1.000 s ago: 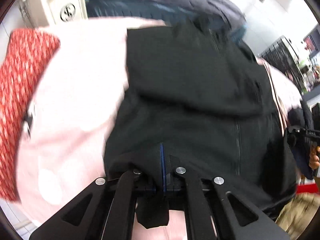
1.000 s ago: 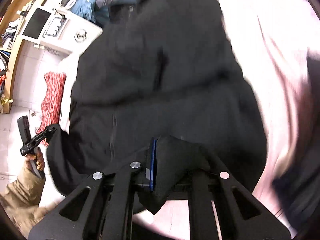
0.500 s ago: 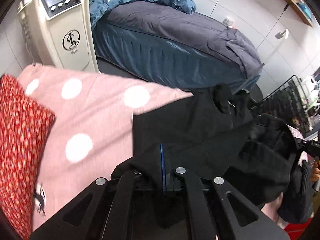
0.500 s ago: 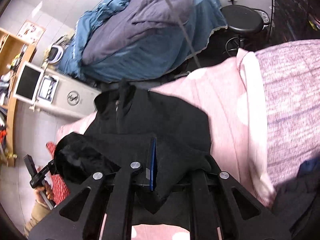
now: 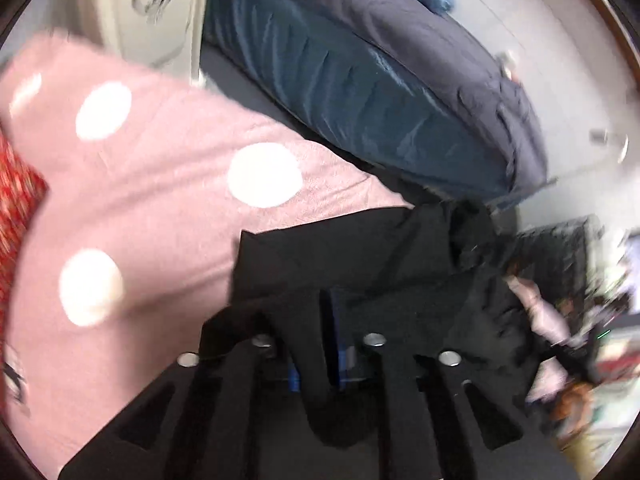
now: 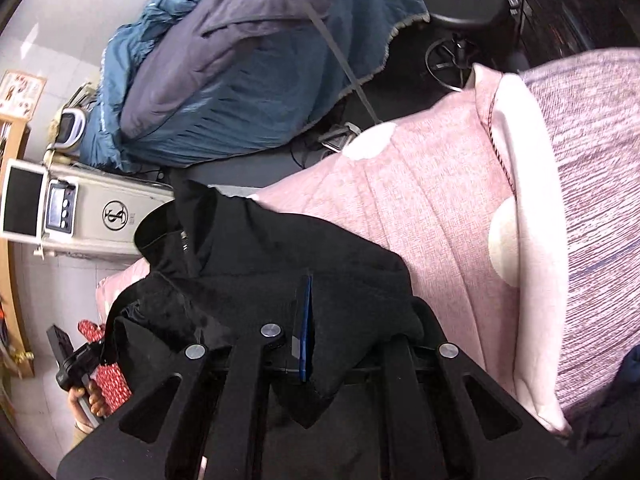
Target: Fold large clothes
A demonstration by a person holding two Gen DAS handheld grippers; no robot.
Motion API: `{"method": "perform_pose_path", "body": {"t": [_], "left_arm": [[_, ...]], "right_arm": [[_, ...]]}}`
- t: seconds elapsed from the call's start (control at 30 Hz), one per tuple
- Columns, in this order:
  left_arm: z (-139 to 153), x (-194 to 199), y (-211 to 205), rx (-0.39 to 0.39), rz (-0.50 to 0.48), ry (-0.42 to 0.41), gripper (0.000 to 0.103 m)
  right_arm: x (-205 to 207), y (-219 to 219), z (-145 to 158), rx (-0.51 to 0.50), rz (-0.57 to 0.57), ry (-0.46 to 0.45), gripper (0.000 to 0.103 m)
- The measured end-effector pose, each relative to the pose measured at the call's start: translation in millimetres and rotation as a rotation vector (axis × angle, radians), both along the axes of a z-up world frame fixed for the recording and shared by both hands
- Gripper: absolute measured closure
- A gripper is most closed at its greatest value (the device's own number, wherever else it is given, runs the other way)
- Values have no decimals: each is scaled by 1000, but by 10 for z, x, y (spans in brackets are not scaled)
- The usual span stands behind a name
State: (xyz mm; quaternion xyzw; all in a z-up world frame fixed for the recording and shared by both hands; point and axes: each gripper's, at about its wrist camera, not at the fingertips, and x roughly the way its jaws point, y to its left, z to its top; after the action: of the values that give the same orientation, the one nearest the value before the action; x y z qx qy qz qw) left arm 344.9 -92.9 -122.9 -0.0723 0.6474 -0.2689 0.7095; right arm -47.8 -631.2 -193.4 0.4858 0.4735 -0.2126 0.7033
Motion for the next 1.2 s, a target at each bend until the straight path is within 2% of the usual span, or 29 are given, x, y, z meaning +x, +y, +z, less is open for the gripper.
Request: {"method": "perform_pose_path", "body": {"t": [0.07,0.1,0.13,0.23,0.3,0.37,0.4,0.43,0.5,0.53,0.6,0.63,0.7,0.83,0.87,0.93,1.07,1.2], "left_arm": [[35,74,177,-48,68,5,56],[100,116,310,-57,118,-27,33],[175,149,438,-69,159,-62,26],[301,209,694,-47,194,-103,25],[356,157,754,35,147,-148,24],[367,45,750,96,100,-184,20],[347,-54,731,126,66,-197,18],[319,-113,721,140,47,-199,17],[233,-279,698,169,4,-197,17],[179,-375,670,185,-19,-193,17],[78,-531,626,211,-46,-184,17],[28,-558,625,220,-47,-183,17],[-20,-658,635,233,-33,-197,17],[-121,-750,675,235,-6,-196,17],[-147,-767,661,239,-8,-193,17],[-184,-804,647,256,-27,-197,17],[-244,-839,532,281,-75,-209,16],[-415,-859,327,356,-129,-240,15]], "right_arm": [[-9,-53,-84,32,-33,1,92],[-11,-87,-133,49,-50,-1,92],[-31,-125,-190,76,-78,-6,92],[-89,-214,-311,142,-141,-21,92],[-106,-228,-371,170,-173,-25,92],[-119,-209,-406,194,-206,-36,87],[-145,-209,-422,222,-236,-55,75],[-191,-211,-425,258,-276,-94,49],[-324,-205,-371,305,-373,-210,24],[-422,-196,-333,331,-441,-277,23],[-525,-185,-305,385,-489,-343,23],[-570,-178,-270,387,-492,-345,23],[-622,-165,-173,330,-455,-305,23],[-614,-28,33,81,-242,-81,23],[-592,70,71,-13,-159,-3,23],[-574,200,65,-96,-75,63,23],[-601,458,-51,-169,26,134,23],[-587,549,-223,-215,74,184,40]]}}
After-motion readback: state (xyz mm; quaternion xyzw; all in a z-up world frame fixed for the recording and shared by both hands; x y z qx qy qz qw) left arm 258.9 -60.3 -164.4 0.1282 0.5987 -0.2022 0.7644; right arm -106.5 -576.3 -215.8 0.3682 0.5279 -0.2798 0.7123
